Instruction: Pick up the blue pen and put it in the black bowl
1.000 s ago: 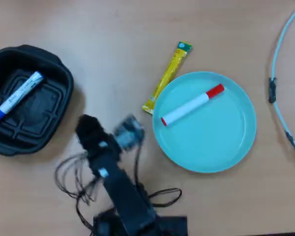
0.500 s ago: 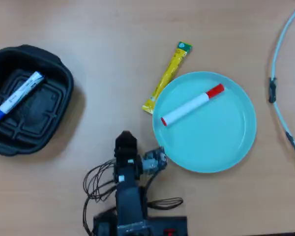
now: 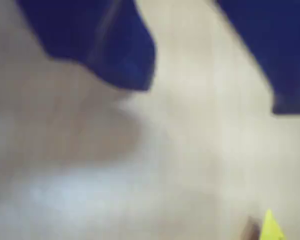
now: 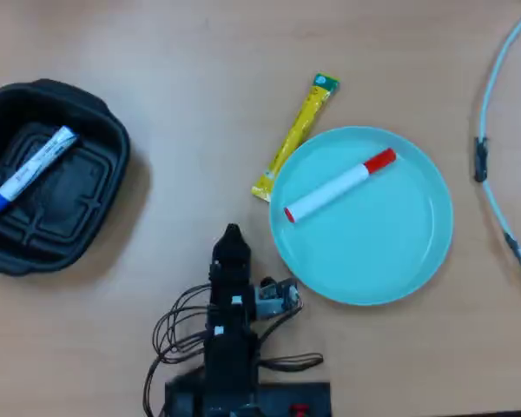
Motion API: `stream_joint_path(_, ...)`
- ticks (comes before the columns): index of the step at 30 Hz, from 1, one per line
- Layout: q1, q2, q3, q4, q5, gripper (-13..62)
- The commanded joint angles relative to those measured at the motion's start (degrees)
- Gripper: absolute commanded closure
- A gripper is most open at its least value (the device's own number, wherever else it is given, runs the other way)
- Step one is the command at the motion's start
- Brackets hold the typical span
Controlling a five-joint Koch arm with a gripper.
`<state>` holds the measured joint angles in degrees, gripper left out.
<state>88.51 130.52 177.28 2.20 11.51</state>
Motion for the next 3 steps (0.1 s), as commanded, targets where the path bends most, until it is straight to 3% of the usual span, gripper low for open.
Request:
stream_joint_path(1,-0.09,5.45,3.60,1.41,-0.53,25.3)
stream_joint_path(3,-0.26,5.45,3.60,1.23,-0.53,25.7)
